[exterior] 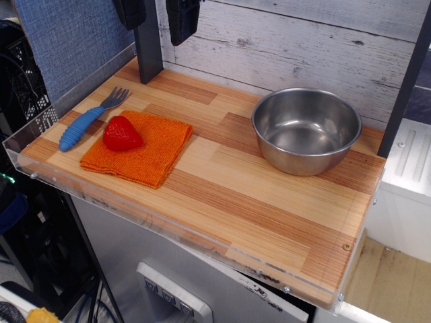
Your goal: Move the pot down to the bottom edge of the cutting board.
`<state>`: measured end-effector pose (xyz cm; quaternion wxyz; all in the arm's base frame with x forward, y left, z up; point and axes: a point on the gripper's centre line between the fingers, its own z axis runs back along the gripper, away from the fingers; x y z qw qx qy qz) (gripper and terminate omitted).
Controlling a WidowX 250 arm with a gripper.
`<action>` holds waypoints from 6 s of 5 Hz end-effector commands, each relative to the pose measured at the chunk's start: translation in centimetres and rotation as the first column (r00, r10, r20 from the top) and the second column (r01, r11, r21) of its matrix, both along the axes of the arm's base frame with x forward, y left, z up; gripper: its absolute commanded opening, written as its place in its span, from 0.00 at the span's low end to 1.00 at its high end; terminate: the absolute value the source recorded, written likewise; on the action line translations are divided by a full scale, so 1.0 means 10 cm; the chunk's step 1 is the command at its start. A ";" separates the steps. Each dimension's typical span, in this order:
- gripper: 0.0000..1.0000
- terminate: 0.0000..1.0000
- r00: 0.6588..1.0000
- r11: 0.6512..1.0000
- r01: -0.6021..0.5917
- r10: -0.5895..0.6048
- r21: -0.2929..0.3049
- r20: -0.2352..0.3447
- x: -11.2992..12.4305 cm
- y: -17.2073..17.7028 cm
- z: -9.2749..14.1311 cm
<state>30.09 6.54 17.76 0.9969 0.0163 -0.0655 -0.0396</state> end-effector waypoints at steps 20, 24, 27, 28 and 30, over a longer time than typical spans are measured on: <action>0.00 0.00 0.975 0.975 0.220 -0.220 -0.007 0.012 0.56 -1.06 -0.89; 0.00 0.00 0.936 0.941 0.326 -0.307 -0.093 0.169 -0.12 -1.15 0.01; 0.00 0.00 0.909 0.909 0.416 -0.417 -0.011 -0.032 -0.57 -1.30 -0.70; 0.00 0.00 0.913 0.917 0.398 -0.397 -0.011 -0.089 -0.54 -1.22 -0.97; 0.00 0.00 0.906 0.923 0.384 -0.380 -0.016 -0.185 -0.53 -1.16 -1.33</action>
